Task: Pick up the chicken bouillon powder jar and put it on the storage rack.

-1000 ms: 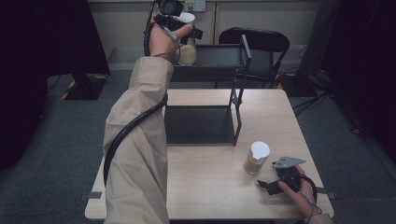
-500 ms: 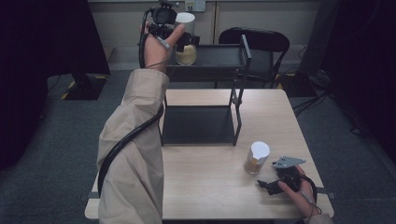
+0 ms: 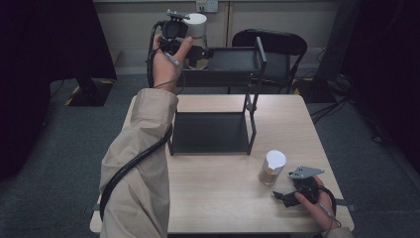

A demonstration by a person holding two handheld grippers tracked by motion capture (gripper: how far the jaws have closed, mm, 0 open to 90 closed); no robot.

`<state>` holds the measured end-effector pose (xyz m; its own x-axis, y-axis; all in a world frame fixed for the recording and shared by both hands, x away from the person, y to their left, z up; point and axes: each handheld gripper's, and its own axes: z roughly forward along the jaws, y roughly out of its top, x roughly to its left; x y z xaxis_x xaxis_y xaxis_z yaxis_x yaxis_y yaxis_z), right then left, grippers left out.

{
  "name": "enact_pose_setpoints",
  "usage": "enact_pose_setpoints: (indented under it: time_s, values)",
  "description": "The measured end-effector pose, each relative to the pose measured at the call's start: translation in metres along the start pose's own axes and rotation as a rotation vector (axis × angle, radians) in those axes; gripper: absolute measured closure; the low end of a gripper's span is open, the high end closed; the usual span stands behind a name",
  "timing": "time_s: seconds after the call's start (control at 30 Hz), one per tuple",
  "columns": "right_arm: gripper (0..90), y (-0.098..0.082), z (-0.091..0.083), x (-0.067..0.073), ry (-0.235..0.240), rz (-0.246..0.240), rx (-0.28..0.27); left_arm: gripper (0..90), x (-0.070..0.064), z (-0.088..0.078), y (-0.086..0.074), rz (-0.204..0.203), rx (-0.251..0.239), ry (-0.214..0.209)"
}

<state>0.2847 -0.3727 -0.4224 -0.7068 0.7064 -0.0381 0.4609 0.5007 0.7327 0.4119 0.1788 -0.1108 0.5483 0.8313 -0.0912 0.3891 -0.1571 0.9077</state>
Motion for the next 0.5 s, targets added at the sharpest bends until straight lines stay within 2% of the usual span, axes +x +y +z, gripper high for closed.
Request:
enact_pose_setpoints:
  time_s: [0.5]
  values:
    - [0.0,0.000,0.000,0.000,0.000,0.002,-0.001,1.4,0.000,-0.006,-0.029,0.010,-0.003,-0.024]
